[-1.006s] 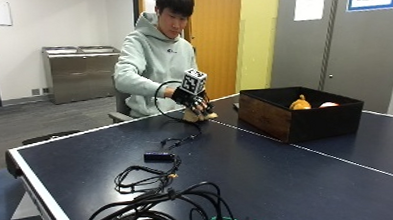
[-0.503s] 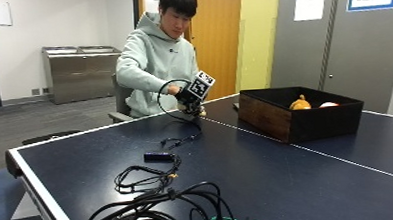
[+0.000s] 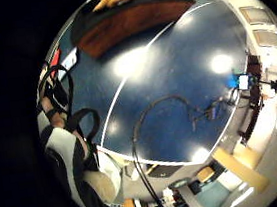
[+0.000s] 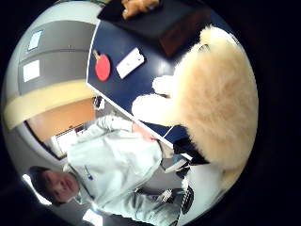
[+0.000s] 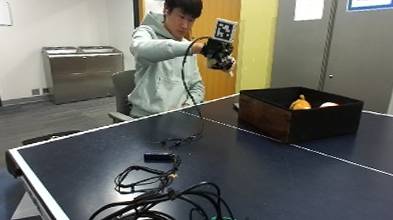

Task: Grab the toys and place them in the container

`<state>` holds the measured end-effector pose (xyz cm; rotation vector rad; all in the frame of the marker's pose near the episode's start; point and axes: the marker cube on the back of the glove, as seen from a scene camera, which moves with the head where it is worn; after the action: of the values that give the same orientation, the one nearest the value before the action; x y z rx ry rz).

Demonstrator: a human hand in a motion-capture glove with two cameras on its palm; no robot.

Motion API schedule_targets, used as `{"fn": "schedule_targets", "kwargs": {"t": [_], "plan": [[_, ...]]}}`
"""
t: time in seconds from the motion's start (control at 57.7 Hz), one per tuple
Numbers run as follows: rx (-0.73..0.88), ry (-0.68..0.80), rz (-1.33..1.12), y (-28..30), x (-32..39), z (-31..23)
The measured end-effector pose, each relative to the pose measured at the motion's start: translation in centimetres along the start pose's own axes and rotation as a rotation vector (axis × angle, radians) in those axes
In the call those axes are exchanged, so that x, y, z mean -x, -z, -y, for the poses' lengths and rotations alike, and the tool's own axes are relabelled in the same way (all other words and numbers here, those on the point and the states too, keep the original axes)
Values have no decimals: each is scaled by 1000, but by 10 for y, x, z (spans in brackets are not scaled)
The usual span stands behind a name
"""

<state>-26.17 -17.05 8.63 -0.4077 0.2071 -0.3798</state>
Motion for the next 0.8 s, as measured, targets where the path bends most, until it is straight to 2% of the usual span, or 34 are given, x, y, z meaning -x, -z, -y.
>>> {"fn": "schedule_targets", "kwargs": {"t": [0.191,0.277,0.329,0.399,0.485,0.537,0.607,0.693,0.763,0.798], "plan": [[-119,106,155,82,38,56],[-150,-1,67,92,35,89],[-158,53,111,97,42,101],[-175,164,55,91,11,116],[-185,-1,117,89,35,138],[-219,126,48,80,20,142],[-244,89,62,74,18,147],[-273,226,54,63,5,142],[-330,66,114,62,32,141],[-351,67,122,58,37,137]]}}
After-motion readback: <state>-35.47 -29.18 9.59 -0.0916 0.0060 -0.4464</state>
